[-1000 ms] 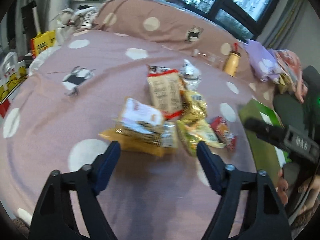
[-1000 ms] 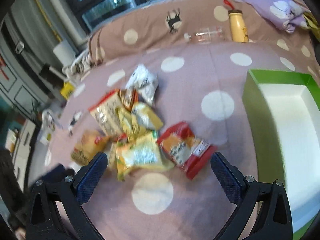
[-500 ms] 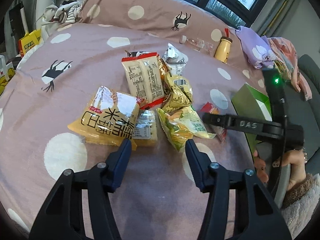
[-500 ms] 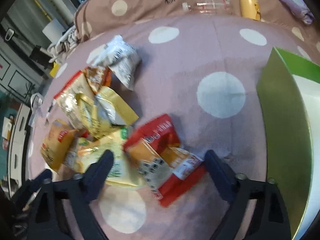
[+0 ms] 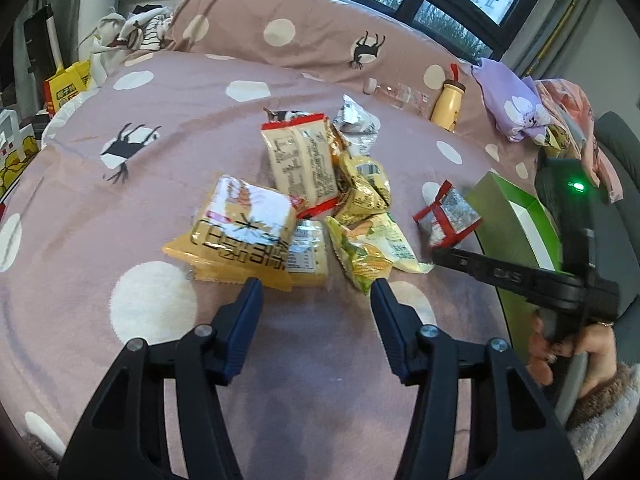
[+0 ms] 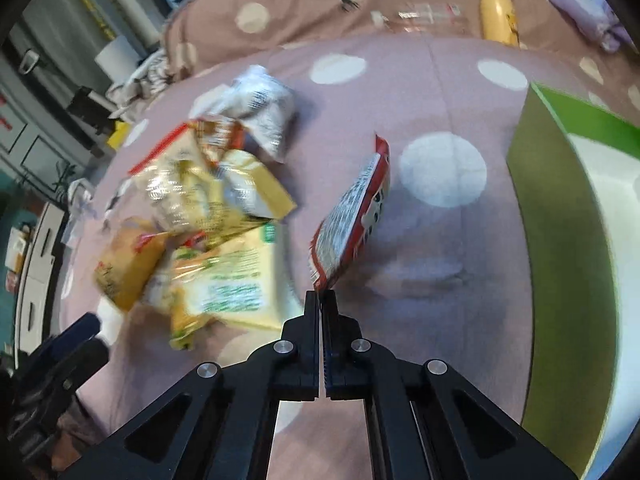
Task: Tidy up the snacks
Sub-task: 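Grasp the red-and-white snack packet with the right tool and lift, then carry the red packet over the green box and release it inside, then withdraw the right tool from the box back toward the snack pile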
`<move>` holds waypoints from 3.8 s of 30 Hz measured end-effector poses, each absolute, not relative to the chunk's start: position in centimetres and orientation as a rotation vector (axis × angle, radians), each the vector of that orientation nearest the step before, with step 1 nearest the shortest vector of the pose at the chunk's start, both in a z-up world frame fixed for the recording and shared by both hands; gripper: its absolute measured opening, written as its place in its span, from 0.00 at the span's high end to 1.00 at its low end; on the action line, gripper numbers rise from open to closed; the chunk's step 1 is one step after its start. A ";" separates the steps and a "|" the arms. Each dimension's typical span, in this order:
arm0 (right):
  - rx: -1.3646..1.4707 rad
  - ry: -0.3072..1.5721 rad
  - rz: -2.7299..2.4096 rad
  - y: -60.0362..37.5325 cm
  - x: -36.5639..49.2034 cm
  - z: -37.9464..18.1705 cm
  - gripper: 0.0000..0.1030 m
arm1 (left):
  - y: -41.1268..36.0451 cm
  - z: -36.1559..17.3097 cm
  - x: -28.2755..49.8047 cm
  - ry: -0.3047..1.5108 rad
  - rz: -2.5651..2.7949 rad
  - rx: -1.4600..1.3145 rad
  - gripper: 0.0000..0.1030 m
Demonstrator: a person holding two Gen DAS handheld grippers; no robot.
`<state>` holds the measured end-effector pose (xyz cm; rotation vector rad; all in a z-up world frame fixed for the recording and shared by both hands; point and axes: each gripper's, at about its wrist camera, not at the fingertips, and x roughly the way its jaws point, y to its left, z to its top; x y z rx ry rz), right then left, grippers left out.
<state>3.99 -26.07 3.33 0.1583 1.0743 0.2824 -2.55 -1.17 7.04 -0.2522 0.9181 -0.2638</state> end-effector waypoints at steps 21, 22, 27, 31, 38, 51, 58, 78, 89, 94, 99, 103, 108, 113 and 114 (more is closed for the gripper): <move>0.209 0.996 0.501 -22.9 -1.6 7.8 0.61 | -0.2 6.7 -2.3 0.969 -0.260 -0.330 0.44; 0.233 0.995 0.487 -23.4 -1.3 7.7 0.38 | -0.5 6.4 -2.2 0.978 -0.266 -0.329 0.44; 0.294 1.063 0.440 -23.5 0.2 5.6 0.33 | -2.1 5.2 -1.8 1.050 -0.284 -0.299 0.44; 0.324 1.128 0.415 -23.3 1.4 3.3 0.33 | -3.4 4.2 -1.9 1.099 -0.325 -0.297 0.43; 0.393 1.207 0.432 -23.0 2.0 1.2 0.34 | -5.6 3.0 -2.2 1.109 -0.312 -0.225 0.46; 0.370 0.986 0.354 -26.7 -1.3 8.7 0.44 | -11.0 10.3 -2.9 0.858 -0.448 -0.177 0.53; 0.461 0.826 0.177 -34.7 -3.7 12.6 0.44 | -18.1 13.1 -1.6 0.781 -0.638 -0.139 0.53; 0.706 0.928 -0.305 -49.0 -4.1 8.0 0.36 | -32.6 9.1 0.7 0.985 -0.748 0.039 0.49; 0.688 0.923 -0.328 -49.1 -3.4 7.3 0.36 | -31.7 7.9 0.9 0.988 -0.667 0.104 0.58; 0.671 0.941 -0.305 -48.8 -2.6 6.3 0.36 | -30.5 7.6 1.6 0.984 -0.616 0.099 0.59; 0.668 0.954 -0.268 -48.6 -1.5 5.6 0.36 | -29.4 7.5 1.9 0.982 -0.591 0.095 0.61; 0.640 0.984 -0.279 -48.1 -0.7 4.9 0.36 | -29.0 7.4 2.0 0.982 -0.589 0.096 0.62; 0.602 0.985 -0.292 -47.4 -1.0 5.5 0.36 | -27.8 8.4 1.5 0.970 -0.629 0.029 0.61; 0.583 0.870 -0.235 -46.1 -2.1 8.5 0.36 | -24.8 11.1 0.3 0.904 -0.644 -0.032 0.45; 0.572 0.846 -0.219 -45.6 -2.4 9.2 0.35 | -23.8 11.6 0.0 0.892 -0.638 -0.049 0.41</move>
